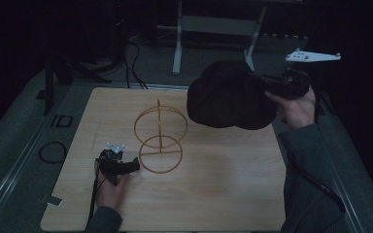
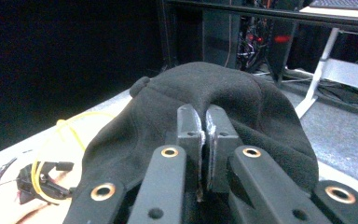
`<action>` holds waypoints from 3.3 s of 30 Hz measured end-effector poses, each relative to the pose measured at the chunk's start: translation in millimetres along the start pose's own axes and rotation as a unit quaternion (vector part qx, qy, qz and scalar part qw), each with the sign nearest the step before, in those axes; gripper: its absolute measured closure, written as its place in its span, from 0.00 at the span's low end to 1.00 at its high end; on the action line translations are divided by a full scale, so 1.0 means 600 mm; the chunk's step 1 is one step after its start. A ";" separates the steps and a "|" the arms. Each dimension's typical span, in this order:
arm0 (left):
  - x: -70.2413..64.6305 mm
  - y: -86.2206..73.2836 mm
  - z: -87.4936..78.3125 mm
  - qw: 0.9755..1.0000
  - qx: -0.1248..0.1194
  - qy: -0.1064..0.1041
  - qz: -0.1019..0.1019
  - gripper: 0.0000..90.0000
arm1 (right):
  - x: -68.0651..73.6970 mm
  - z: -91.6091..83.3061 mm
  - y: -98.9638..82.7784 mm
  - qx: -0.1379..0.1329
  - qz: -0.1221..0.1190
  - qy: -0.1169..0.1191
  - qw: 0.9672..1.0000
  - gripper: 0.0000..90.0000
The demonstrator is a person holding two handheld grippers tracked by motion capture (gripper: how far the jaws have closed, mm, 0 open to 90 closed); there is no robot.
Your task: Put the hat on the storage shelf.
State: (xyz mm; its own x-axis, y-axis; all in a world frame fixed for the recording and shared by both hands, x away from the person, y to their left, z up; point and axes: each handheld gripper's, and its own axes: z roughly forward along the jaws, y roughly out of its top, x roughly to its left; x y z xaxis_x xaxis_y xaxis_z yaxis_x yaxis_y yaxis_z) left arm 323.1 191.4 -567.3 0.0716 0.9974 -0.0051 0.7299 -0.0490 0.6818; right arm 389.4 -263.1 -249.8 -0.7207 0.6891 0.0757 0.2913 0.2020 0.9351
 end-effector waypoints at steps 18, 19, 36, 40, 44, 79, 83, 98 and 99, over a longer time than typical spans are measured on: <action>0.000 0.000 0.000 1.000 -0.001 0.000 0.000 0.01 | 0.030 0.021 0.020 -0.028 0.002 0.036 0.999 0.96; 0.000 0.000 0.000 1.000 -0.001 0.000 0.000 0.01 | 0.031 0.023 0.020 -0.029 0.003 0.039 0.999 0.96; 0.000 0.000 0.000 1.000 0.000 0.000 0.000 0.01 | 0.051 0.041 0.031 -0.032 -0.003 0.054 0.998 0.96; 0.000 0.000 0.000 1.000 0.000 0.000 0.000 0.01 | 0.057 0.048 0.034 -0.033 -0.006 0.060 0.998 0.96; 0.000 0.000 0.000 1.000 0.000 0.000 0.000 0.01 | 0.062 0.052 0.037 -0.035 -0.005 0.066 0.997 0.96; 0.000 0.000 -0.001 1.000 0.002 0.000 0.002 0.01 | 0.158 0.164 0.026 0.010 -0.032 0.139 0.990 0.96; 0.000 0.000 0.000 1.000 0.000 0.001 0.000 0.01 | 0.164 0.179 0.009 0.027 -0.042 0.135 0.990 0.96; 0.001 0.000 -0.001 1.000 0.002 0.000 0.002 0.01 | 0.159 0.216 -0.042 0.079 -0.047 0.129 0.987 0.96; 0.001 0.000 -0.001 1.000 0.002 0.000 0.002 0.01 | 0.160 0.217 -0.044 0.084 -0.049 0.128 0.987 0.96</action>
State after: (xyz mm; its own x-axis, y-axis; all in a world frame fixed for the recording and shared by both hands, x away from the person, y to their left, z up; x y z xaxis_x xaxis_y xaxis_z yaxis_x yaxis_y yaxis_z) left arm 323.0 191.7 -566.9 0.0741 0.9972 -0.0032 0.7324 -0.0522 0.6789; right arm 394.6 -111.6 -312.1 -0.8795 0.4666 0.0933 0.2972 0.3855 0.8735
